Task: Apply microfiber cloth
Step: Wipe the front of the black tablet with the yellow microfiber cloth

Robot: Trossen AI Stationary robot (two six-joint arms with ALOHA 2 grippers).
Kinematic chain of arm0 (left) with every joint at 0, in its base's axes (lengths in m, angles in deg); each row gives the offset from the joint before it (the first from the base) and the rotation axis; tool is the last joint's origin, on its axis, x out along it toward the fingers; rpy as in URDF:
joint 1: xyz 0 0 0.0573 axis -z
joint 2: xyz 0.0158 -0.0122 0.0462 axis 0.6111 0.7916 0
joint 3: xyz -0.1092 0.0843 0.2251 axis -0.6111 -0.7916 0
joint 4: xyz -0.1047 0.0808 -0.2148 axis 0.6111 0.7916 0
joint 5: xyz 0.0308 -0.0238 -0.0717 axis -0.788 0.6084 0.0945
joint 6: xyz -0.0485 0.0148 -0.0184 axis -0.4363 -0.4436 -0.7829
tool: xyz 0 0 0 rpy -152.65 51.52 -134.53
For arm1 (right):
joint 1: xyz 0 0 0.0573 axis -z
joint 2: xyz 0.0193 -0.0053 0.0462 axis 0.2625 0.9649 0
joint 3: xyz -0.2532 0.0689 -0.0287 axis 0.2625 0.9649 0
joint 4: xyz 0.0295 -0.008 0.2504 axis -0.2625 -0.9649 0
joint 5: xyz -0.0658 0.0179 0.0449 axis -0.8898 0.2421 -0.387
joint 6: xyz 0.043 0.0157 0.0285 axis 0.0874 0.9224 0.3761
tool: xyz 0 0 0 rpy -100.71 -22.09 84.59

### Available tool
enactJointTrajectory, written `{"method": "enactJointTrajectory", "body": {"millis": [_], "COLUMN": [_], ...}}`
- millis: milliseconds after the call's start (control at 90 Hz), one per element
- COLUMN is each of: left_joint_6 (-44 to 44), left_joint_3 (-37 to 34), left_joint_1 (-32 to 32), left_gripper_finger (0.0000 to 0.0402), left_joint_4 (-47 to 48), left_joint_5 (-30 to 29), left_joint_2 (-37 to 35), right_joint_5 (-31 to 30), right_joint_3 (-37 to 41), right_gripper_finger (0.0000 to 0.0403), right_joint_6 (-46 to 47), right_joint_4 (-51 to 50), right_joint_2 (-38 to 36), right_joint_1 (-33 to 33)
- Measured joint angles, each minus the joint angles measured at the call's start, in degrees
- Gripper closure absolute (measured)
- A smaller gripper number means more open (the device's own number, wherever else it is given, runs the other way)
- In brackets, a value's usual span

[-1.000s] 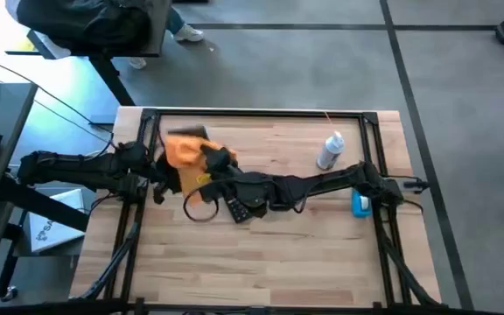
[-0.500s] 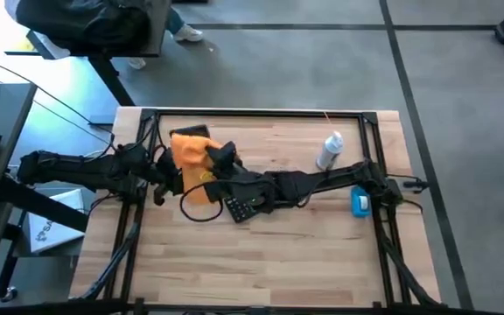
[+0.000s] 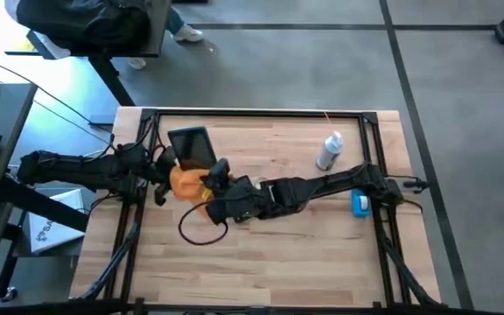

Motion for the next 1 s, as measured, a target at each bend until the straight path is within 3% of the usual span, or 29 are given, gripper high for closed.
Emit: {"method": "enactJointTrajectory", "body": {"millis": [467, 589, 1000], "left_joint_6": [0.3, 0.5, 1.8], "left_joint_3": [0.2, 0.2, 0.2], "left_joint_1": [-0.1, -0.1, 0.1], "left_gripper_finger": [0.0396, 0.0396, 0.0396], "left_joint_4": [0.6, 0.5, -4.2], "left_joint_5": [0.2, 0.2, -1.8], "left_joint_2": [0.0, -0.1, 2.2], "right_joint_5": [-13.5, -14.4, 3.7], "right_joint_3": [0.0, 0.1, 0.0], "right_gripper_finger": [0.0403, 0.0403, 0.0403], "right_joint_6": [-3.0, -4.2, 1.6], "right_joint_4": [-9.1, -9.1, -4.5], "right_joint_2": [-0.1, -0.6, -0.4], "right_joint_1": [-4.7, -4.8, -0.7]}}
